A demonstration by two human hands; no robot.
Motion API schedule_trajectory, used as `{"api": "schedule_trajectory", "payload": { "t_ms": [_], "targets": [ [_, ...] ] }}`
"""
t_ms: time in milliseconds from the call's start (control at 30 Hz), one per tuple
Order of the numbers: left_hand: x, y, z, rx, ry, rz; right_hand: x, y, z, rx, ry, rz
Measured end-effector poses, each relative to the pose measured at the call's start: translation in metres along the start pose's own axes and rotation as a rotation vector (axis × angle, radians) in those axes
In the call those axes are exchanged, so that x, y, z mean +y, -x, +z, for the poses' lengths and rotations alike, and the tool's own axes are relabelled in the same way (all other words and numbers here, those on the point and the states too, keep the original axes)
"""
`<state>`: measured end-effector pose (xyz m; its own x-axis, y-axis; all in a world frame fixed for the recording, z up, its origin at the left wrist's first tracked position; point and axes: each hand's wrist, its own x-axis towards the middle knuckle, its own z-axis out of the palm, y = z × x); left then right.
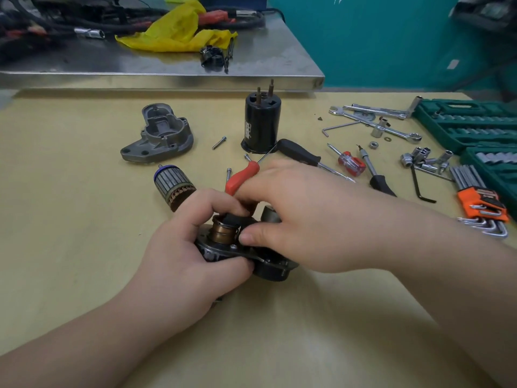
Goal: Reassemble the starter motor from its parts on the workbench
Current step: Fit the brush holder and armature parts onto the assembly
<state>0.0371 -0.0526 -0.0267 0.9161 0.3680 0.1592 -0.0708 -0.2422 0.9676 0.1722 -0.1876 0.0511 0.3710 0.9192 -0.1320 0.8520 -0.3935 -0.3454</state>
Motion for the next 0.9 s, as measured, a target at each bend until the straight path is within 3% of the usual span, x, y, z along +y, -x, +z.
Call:
{"api": "schedule_trajectory", "payload": {
  "t_ms": [167,900],
  "targets": [
    [-0.0004,0.0017,0.0029,0.012,-0.16,0.124,-0.0084,0.0094,0.0002,0.0,-0.053,0.004],
    [-0.0012,-0.0028,0.0015,0.013,-0.122,0.063,-0.0035,0.0054,-0.0013,-0.002,-0.133,0.021]
  ]
}}
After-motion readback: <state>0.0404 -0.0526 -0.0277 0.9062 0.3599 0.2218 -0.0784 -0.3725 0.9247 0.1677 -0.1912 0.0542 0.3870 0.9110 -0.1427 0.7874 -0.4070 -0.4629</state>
